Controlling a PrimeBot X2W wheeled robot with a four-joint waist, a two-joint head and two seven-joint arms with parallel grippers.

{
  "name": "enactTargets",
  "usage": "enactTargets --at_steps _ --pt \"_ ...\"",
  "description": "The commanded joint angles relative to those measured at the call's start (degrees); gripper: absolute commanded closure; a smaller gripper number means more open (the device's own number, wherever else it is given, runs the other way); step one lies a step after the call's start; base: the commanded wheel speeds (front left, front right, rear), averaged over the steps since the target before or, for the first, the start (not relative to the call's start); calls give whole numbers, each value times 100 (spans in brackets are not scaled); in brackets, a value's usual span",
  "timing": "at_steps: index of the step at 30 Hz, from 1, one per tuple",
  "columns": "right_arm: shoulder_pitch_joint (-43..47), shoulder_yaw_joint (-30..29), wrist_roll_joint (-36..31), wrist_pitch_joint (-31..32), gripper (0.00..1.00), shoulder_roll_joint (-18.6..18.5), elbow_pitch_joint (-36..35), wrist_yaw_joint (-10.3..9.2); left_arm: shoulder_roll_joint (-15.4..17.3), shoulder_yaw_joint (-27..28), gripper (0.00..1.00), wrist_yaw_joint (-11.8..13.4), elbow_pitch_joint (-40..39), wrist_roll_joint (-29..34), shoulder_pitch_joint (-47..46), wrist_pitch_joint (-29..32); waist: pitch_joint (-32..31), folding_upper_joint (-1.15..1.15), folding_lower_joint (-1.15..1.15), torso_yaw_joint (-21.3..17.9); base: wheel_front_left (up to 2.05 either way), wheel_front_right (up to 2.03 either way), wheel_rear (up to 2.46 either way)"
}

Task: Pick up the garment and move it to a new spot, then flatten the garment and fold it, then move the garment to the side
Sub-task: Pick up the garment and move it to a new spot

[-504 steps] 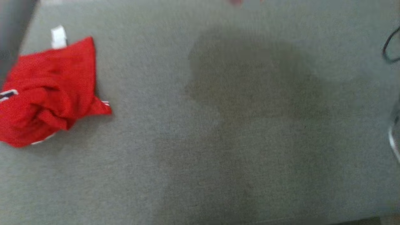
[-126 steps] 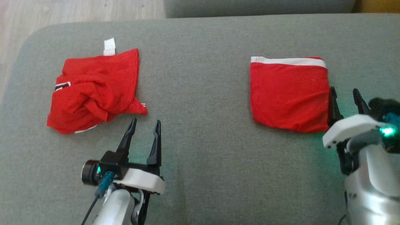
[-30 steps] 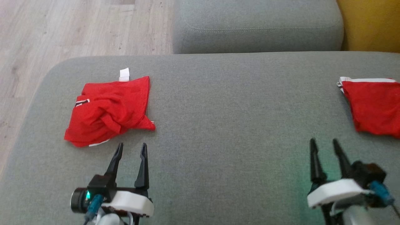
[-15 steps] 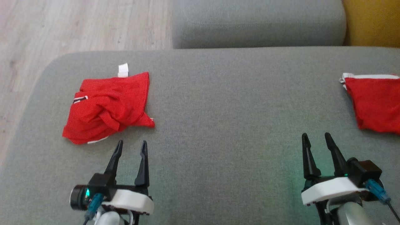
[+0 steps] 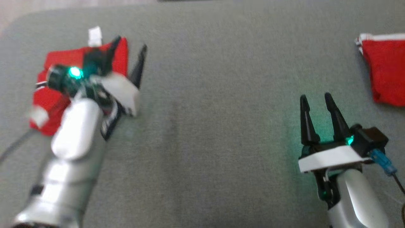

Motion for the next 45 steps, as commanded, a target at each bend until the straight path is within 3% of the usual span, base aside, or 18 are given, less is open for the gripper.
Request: enactTargets --at_steps 1,6,11,20,21,22,28,38,45 --pt "-106 164 37 -62 0 -22 -209 -10 213 127 0 -16 -69 -61 -149 125 282 0 -2 -215 0 0 0" --pt "-282 349 143 -62 0 -22 -292 -10 720 -346 0 -32 592 -647 -943 1212 602 0 -2 -474 0 0 0" --pt "-379 403 245 -62 0 -22 -367 -10 1213 -587 0 -34 1161 -782 -1351 1620 782 0 -2 -650 0 0 0" --pt "-411 415 318 -62 0 -22 -412 -10 1253 -626 3 0 1995 -889 -1531 2033 866 0 -2 -746 0 0 0" --pt "-417 404 321 -62 0 -22 -407 -10 1241 -614 72 -3 2048 -937 -1538 2066 864 0 -2 -748 0 0 0" --pt "-424 394 324 -62 0 -22 -396 -10 1229 -589 100 -6 2080 -991 -1545 2051 855 0 -2 -749 0 0 0" --pt "-417 361 317 -62 0 -21 -270 -10 961 -393 100 -26 1967 -1479 -1548 1533 624 0 -2 -738 0 0 0" --pt "-282 364 424 -62 0 -21 -57 -10 386 -429 100 -34 976 -2320 -1540 574 -34 0 -2 -809 0 0 0" --pt "-258 542 617 -62 0 -21 -13 -10 -57 -483 100 28 316 -2503 -1643 322 -205 0 -2 -1179 0 0 0"
